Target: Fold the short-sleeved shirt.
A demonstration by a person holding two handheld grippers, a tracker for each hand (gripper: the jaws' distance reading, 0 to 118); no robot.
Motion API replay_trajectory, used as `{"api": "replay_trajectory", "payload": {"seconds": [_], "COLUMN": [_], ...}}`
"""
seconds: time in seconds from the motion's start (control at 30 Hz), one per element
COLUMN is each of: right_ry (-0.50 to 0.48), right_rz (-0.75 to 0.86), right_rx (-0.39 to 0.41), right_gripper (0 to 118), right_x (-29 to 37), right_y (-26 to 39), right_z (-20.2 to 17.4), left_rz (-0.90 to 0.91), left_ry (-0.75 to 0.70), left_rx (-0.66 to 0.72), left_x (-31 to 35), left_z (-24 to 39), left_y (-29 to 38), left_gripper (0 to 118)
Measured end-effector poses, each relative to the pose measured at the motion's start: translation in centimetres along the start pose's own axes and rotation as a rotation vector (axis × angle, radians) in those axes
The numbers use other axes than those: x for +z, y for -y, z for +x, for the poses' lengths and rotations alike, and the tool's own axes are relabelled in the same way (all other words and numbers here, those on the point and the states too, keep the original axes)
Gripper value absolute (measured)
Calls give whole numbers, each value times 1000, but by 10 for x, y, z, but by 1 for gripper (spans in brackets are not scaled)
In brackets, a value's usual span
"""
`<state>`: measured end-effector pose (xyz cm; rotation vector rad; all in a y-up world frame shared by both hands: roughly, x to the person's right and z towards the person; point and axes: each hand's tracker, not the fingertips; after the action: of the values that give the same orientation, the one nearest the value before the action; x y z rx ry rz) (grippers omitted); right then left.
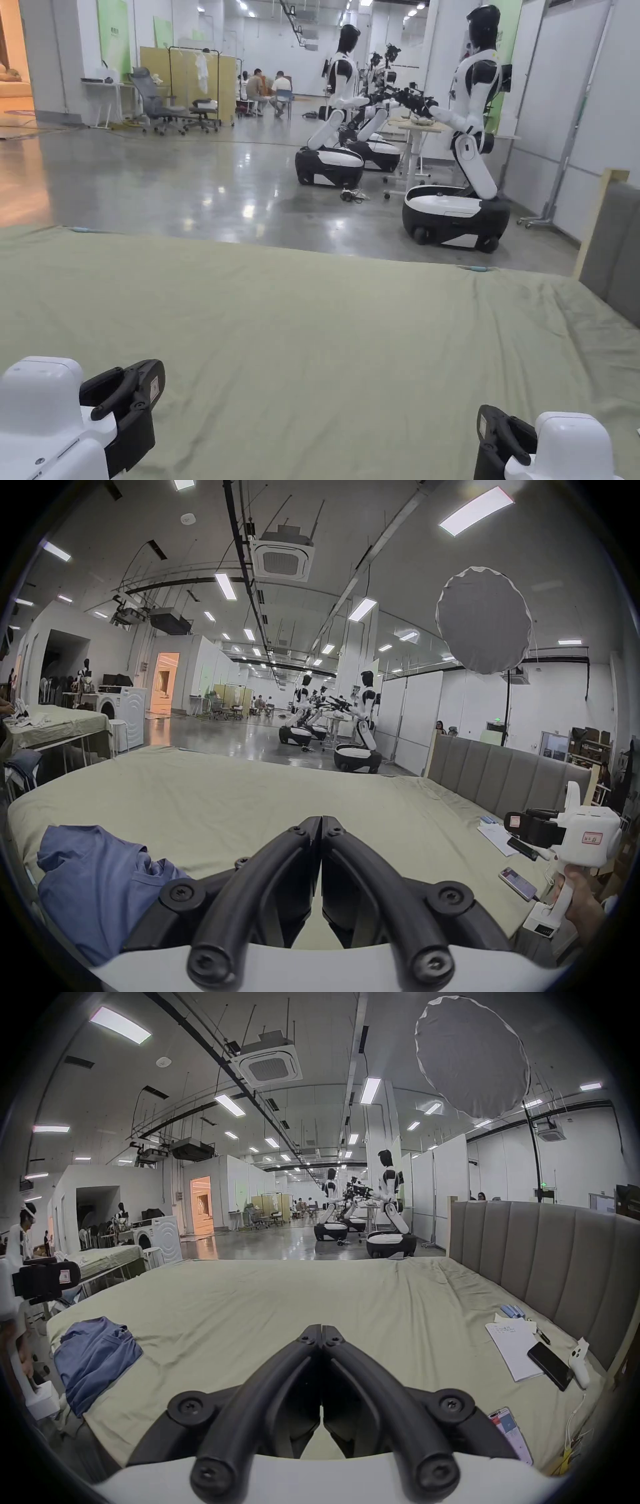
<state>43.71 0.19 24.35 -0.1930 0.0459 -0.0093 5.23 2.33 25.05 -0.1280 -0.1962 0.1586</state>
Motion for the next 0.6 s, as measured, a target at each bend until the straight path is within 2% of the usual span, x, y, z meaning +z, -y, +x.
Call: {"api": "replay_trajectory", "payload": {"seconds": [0.13,0.6], "right_ry": [0,-73], "right_rz": [5,-8], "right_rx": [25,31], "right_gripper": [0,0], "right_x": [-1,-8], "right_y": [-1,3], "right_z": [-4,-25], "left_rz": [-4,-15], "left_ry": [-1,-45], "left_rx": [-15,-27], "left_x": [1,16], "left_z": [1,-14], "left_y": [1,-2], "left_gripper": [3,3]}}
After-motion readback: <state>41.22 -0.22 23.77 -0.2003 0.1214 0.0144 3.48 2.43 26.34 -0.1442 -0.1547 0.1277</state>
